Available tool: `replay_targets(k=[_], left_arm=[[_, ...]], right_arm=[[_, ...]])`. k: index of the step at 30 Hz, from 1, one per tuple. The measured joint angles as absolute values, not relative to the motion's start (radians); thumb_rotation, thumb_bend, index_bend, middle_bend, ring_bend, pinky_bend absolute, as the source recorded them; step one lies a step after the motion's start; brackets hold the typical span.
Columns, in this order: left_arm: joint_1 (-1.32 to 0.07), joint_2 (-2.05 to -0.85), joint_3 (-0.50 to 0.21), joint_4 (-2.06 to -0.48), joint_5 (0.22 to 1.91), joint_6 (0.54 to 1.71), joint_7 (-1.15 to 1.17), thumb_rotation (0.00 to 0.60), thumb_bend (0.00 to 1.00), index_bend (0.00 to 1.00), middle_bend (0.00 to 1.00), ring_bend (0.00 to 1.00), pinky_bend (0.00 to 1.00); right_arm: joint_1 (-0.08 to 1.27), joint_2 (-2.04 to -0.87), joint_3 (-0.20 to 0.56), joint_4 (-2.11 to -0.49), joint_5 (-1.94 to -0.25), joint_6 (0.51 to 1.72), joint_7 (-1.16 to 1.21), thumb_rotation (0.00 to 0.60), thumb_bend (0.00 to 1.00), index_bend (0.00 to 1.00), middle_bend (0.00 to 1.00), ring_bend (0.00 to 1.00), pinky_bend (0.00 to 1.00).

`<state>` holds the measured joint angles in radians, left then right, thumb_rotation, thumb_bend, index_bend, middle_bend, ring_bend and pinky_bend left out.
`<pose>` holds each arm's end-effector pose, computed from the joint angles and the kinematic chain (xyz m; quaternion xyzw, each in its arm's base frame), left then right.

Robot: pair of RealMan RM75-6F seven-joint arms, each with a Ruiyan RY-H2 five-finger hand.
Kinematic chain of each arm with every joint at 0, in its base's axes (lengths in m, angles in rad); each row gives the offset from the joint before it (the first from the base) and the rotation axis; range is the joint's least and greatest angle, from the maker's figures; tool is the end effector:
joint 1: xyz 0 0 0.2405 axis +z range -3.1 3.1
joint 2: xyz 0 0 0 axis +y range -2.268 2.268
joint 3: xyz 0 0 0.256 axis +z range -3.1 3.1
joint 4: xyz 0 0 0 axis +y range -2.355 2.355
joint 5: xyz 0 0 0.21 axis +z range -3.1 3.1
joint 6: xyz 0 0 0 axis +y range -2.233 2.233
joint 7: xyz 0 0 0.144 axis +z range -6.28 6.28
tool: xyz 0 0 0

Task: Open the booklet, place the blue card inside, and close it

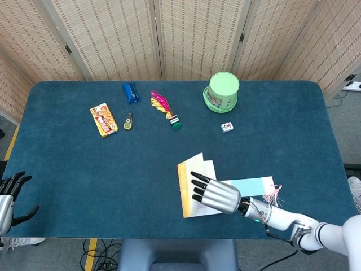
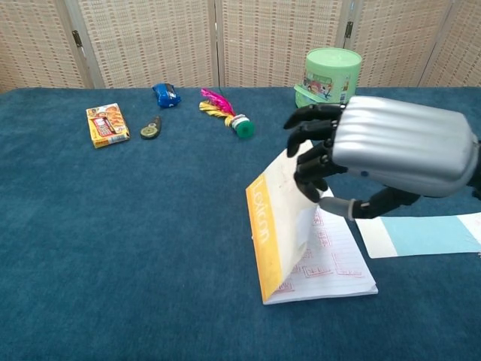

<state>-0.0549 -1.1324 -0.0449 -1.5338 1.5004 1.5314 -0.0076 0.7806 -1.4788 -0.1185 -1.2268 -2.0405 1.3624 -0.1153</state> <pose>-0.3278 0.1713 0.1681 -0.5888 -0.3667 -0.3766 0.6140 -0.1456 -0.2787 0.0067 0.8584 0.0225 0.4585 0.2287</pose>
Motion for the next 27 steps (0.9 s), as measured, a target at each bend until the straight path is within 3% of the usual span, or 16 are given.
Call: replay_targets(k=[14, 20, 22, 24, 27], left_arm=[[-0.042, -1.114, -0.042, -1.538, 1.487, 1.533, -0.015, 0.6, 0.22, 0.22, 0.15, 0.19, 0.19], [-0.042, -1.111, -0.041, -1.543, 1.488, 1.529, -0.014, 0.6, 0.22, 0.22, 0.15, 0.19, 0.19], [-0.042, -1.11, -0.04, -1.544, 1.486, 1.528, -0.012, 0.6, 0.22, 0.22, 0.15, 0.19, 0.19], [-0.041, -1.108, -0.04, -1.546, 1.487, 1.528, -0.011, 0.6, 0.22, 0.23, 0.15, 0.19, 0.19], [-0.039, -1.108, -0.039, -1.549, 1.488, 1.53, -0.009, 0.6, 0.22, 0.23, 0.15, 0.19, 0.19]], right_arm=[[0.969, -1.685, -0.047, -1.077, -2.099, 1.288, 0.006, 0.6, 0.51, 0.83, 0.55, 0.32, 0.19], [1.037, -1.764, -0.021, -1.013, -2.077, 1.252, 0.054, 0.6, 0.48, 0.82, 0.5, 0.32, 0.19], [1.055, -1.788, -0.017, -0.992, -2.069, 1.232, 0.066, 0.6, 0.46, 0.77, 0.47, 0.31, 0.19], [1.069, -1.814, -0.014, -0.97, -2.054, 1.206, 0.079, 0.6, 0.38, 0.63, 0.41, 0.27, 0.19], [1.083, -1.845, -0.008, -0.948, -2.025, 1.164, 0.083, 0.6, 0.18, 0.28, 0.26, 0.15, 0.15]])
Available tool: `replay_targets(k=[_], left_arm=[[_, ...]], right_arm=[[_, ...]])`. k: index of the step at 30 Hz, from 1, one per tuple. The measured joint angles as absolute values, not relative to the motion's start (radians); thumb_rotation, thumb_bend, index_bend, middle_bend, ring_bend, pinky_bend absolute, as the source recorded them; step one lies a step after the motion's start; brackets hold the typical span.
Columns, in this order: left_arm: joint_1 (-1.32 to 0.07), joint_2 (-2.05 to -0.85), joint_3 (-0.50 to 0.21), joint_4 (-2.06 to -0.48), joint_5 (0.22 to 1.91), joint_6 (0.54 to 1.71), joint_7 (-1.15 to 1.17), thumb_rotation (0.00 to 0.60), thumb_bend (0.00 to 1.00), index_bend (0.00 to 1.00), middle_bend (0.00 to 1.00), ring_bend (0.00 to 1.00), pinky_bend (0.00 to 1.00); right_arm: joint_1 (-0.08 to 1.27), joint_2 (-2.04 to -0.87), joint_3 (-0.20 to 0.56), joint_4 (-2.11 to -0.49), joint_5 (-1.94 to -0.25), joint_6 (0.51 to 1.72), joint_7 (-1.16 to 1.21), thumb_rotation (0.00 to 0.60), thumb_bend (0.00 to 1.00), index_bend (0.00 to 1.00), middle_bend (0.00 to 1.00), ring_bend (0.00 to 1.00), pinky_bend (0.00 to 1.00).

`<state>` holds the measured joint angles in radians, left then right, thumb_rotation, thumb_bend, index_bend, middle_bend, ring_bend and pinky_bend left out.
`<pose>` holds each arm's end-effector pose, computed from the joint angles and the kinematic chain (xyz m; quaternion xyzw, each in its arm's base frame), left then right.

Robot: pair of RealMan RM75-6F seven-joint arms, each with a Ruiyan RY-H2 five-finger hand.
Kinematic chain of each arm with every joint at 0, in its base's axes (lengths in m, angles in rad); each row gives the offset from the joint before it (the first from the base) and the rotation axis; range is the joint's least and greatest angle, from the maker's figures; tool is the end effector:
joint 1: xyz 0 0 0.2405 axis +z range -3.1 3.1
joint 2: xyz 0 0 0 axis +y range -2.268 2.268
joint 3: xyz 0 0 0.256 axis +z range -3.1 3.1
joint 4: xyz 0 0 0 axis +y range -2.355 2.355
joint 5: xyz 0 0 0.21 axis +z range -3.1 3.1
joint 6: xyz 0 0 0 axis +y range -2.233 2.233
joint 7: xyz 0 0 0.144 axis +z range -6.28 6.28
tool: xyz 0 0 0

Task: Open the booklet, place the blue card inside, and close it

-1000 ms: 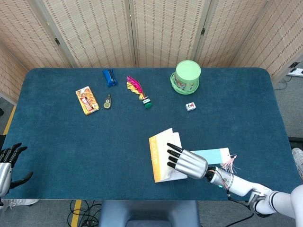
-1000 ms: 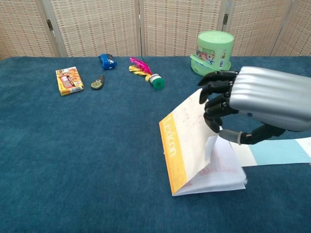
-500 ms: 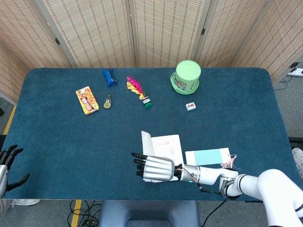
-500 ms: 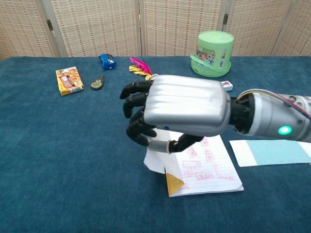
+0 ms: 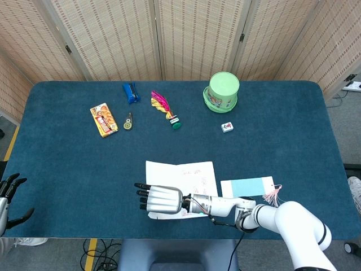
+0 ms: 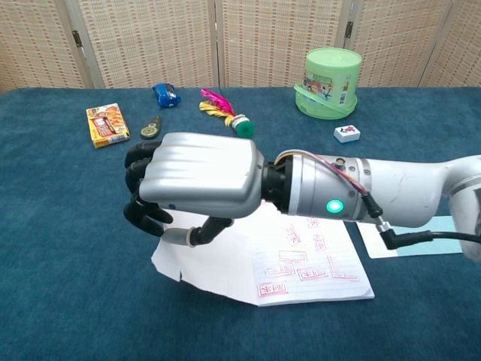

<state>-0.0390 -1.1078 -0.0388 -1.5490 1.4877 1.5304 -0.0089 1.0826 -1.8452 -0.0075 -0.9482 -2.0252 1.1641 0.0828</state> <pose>-0.3315 0.1647 0.1746 -0.5849 -0.3731 -0.3652 0.6208 -0.0293 -0.3045 -0.1005 0.8697 0.0355 0.4784 0.1162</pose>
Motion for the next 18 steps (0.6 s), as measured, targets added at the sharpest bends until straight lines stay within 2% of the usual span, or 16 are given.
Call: replay_targets(k=[1, 2, 3, 5, 10, 15, 18], left_arm=[[-0.039, -1.108, -0.038, -1.55, 1.488, 1.53, -0.008, 0.6, 0.22, 0.23, 0.15, 0.19, 0.19], [-0.039, -1.107, -0.038, -1.551, 1.489, 1.53, -0.006, 0.6, 0.22, 0.23, 0.15, 0.19, 0.19], [-0.039, -1.107, -0.038, -1.552, 1.49, 1.53, -0.005, 0.6, 0.22, 0.23, 0.15, 0.19, 0.19], [-0.039, -1.106, -0.038, -1.555, 1.493, 1.533, -0.004, 0.6, 0.22, 0.23, 0.15, 0.19, 0.19], [-0.038, -1.105, -0.038, -1.556, 1.496, 1.535, -0.004, 0.6, 0.22, 0.23, 0.14, 0.19, 0.19], [-0.044, -1.11, -0.039, -1.553, 1.503, 1.531, -0.004, 0.6, 0.22, 0.23, 0.14, 0.19, 0.19], [-0.052, -1.113, -0.038, -1.553, 1.505, 1.518, 0.001, 0.6, 0.22, 0.23, 0.14, 0.19, 0.19]], right_arm=[[1.085, -1.851, -0.004, -0.947, -2.014, 1.149, 0.079, 0.6, 0.11, 0.13, 0.19, 0.09, 0.11], [1.087, -1.858, 0.002, -0.948, -1.996, 1.13, 0.07, 0.6, 0.06, 0.04, 0.11, 0.04, 0.06], [1.088, -1.862, 0.008, -0.951, -1.981, 1.118, 0.059, 0.6, 0.03, 0.0, 0.06, 0.01, 0.03], [1.086, -1.864, 0.024, -0.972, -1.949, 1.102, 0.026, 0.6, 0.02, 0.0, 0.02, 0.0, 0.01], [1.062, -1.833, 0.053, -1.054, -1.897, 1.105, -0.033, 0.6, 0.02, 0.0, 0.01, 0.0, 0.01], [0.99, -1.719, 0.061, -1.173, -1.837, 1.131, -0.123, 0.6, 0.06, 0.0, 0.08, 0.0, 0.03], [0.924, -1.618, 0.059, -1.28, -1.775, 1.135, -0.197, 0.6, 0.07, 0.0, 0.08, 0.0, 0.06]])
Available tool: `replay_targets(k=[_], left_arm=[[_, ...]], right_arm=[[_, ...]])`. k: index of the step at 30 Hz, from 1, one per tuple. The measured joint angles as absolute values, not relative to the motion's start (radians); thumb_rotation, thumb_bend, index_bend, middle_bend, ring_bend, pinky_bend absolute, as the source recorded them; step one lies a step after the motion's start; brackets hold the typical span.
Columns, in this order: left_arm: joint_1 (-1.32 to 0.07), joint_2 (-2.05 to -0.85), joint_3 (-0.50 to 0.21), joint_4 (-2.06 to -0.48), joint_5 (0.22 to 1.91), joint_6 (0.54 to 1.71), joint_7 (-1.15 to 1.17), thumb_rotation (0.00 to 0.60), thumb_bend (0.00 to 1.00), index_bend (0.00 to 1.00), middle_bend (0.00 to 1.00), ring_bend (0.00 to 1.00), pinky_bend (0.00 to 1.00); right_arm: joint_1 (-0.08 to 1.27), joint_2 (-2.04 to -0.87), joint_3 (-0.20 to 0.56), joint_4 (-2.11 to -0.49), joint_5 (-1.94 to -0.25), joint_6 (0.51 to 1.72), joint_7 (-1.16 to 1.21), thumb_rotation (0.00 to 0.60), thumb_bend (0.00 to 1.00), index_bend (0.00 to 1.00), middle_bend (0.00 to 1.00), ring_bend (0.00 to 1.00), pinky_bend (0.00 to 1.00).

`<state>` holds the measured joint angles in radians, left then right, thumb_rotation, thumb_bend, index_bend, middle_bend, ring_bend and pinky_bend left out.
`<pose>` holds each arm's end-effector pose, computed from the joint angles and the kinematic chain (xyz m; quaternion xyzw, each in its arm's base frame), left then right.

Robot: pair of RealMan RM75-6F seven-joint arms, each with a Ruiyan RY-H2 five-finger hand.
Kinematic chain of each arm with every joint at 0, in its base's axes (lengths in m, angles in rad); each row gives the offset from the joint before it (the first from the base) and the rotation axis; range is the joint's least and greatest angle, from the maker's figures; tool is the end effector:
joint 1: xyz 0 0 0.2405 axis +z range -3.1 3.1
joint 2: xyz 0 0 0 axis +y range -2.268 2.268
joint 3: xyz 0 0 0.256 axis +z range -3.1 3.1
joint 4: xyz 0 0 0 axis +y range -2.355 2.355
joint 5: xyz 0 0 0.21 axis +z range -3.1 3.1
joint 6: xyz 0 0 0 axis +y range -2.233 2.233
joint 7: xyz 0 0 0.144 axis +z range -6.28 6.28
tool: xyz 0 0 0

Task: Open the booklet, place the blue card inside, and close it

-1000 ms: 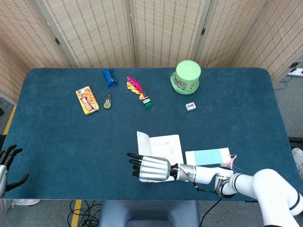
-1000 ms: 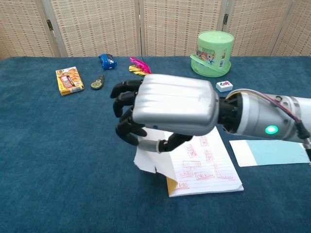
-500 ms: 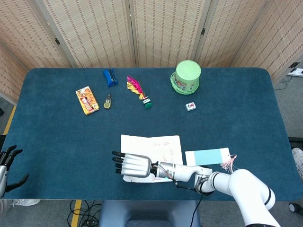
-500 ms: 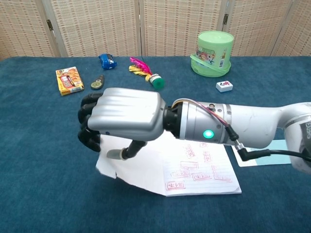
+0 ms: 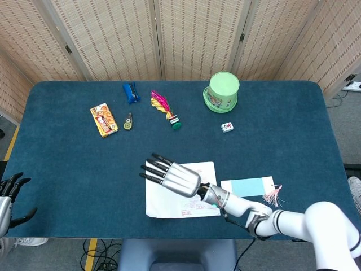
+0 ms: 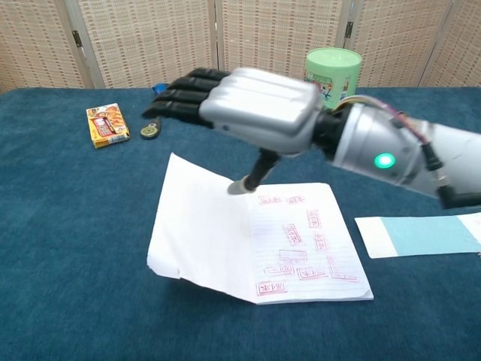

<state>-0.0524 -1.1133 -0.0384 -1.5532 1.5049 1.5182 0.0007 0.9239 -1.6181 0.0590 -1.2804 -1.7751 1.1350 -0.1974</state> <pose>-0.3267 0.1691 0.1695 -0.5953 -0.3699 -0.3684 0.6109 -0.0638 -0.3222 -0.0328 0.8360 -0.0397 0.4755 0.2710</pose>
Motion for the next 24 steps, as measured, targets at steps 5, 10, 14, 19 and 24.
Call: replay_targets(k=[5, 10, 14, 19, 24], left_arm=[[-0.061, -1.117, -0.038, -1.559, 1.519, 1.516, 0.004, 0.6, 0.22, 0.23, 0.14, 0.19, 0.19], [-0.067, -1.122, -0.038, -1.556, 1.516, 1.506, 0.004, 0.6, 0.22, 0.23, 0.14, 0.19, 0.19], [-0.074, -1.128, -0.035, -1.558, 1.52, 1.496, 0.01, 0.6, 0.22, 0.23, 0.14, 0.19, 0.19], [-0.08, -1.131, -0.032, -1.56, 1.521, 1.486, 0.017, 0.6, 0.22, 0.23, 0.13, 0.19, 0.19], [-0.086, -1.137, -0.025, -1.568, 1.529, 1.475, 0.024, 0.6, 0.22, 0.23, 0.13, 0.19, 0.19]], right_arm=[[0.814, -1.47, 0.047, -1.389, -1.659, 1.137, -0.28, 0.6, 0.07, 0.0, 0.08, 0.01, 0.08], [0.725, -1.37, 0.007, -1.453, -1.608, 1.149, -0.301, 0.6, 0.1, 0.0, 0.1, 0.03, 0.1], [0.64, -1.296, -0.043, -1.51, -1.565, 1.163, -0.305, 0.6, 0.23, 0.05, 0.12, 0.03, 0.1], [0.551, -1.252, -0.09, -1.552, -1.514, 1.178, -0.277, 0.6, 0.22, 0.13, 0.12, 0.03, 0.1], [0.505, -1.246, -0.119, -1.553, -1.47, 1.149, -0.234, 0.6, 0.21, 0.19, 0.12, 0.03, 0.1]])
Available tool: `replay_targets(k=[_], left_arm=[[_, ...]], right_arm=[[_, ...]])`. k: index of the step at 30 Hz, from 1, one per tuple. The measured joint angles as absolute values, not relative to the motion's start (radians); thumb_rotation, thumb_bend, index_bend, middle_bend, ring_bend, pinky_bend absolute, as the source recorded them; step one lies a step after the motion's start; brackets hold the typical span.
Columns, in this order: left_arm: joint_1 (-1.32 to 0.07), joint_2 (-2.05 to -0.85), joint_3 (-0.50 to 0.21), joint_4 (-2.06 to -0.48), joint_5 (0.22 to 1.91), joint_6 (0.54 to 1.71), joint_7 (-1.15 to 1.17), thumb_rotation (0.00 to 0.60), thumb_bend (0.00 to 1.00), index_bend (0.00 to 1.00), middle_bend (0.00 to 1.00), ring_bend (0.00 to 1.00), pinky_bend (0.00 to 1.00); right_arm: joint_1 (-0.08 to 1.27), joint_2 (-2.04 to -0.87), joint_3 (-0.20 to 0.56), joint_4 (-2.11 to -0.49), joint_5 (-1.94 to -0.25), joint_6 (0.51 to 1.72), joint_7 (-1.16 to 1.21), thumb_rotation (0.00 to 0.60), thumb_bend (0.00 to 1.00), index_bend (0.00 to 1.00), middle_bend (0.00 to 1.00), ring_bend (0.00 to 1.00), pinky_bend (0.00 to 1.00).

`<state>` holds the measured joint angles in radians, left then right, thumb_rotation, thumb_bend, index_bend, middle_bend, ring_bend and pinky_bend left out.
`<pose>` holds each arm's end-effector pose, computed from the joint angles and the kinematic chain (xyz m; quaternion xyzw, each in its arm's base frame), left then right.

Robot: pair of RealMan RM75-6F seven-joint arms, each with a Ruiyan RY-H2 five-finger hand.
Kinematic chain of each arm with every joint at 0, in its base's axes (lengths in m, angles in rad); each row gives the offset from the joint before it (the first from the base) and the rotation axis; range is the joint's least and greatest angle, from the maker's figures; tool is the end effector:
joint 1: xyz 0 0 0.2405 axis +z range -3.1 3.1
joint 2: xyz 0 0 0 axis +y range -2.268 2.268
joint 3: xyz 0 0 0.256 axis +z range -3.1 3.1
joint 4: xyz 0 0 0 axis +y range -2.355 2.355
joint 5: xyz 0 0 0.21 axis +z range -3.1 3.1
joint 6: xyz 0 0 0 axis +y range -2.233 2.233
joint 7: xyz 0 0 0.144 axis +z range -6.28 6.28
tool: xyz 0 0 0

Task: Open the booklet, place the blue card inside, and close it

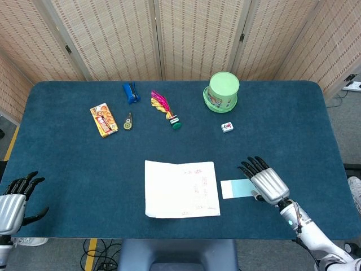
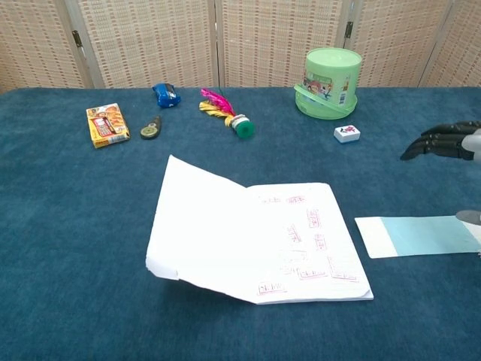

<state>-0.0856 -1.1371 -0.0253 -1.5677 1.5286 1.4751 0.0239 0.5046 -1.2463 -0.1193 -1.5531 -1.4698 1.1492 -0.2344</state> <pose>-0.3169 0.1766 0.1512 -0.6177 -0.3760 -0.3694 0.5836 -0.2588 -0.2547 0.0603 0.7970 -0.3033 0.2841 0.4384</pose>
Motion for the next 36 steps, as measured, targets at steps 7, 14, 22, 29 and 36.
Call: replay_targets(k=[7, 14, 22, 29, 36], left_arm=[[-0.09, -1.135, -0.019, -1.58, 1.53, 1.465, 0.029, 0.6, 0.22, 0.23, 0.12, 0.17, 0.19], [-0.088, -1.132, -0.015, -1.578, 1.524, 1.461, 0.024, 0.6, 0.22, 0.23, 0.12, 0.17, 0.19], [-0.088, -1.13, -0.014, -1.577, 1.521, 1.461, 0.022, 0.6, 0.22, 0.23, 0.12, 0.17, 0.19], [-0.087, -1.131, -0.012, -1.575, 1.519, 1.462, 0.021, 0.6, 0.22, 0.23, 0.12, 0.17, 0.19], [-0.088, -1.132, -0.013, -1.572, 1.518, 1.46, 0.021, 0.6, 0.22, 0.23, 0.12, 0.17, 0.19]], right_arm=[[0.491, -1.292, -0.119, -1.494, -1.439, 1.075, -0.212, 0.6, 0.17, 0.22, 0.13, 0.03, 0.1], [0.495, -1.336, -0.1, -1.435, -1.411, 1.014, -0.211, 0.6, 0.15, 0.23, 0.13, 0.03, 0.1], [0.504, -1.364, -0.078, -1.391, -1.393, 0.963, -0.2, 0.6, 0.15, 0.24, 0.13, 0.03, 0.1], [0.51, -1.372, -0.07, -1.38, -1.389, 0.935, -0.21, 0.6, 0.15, 0.26, 0.13, 0.03, 0.1], [0.511, -1.382, -0.059, -1.367, -1.382, 0.923, -0.213, 0.6, 0.15, 0.26, 0.13, 0.02, 0.1]])
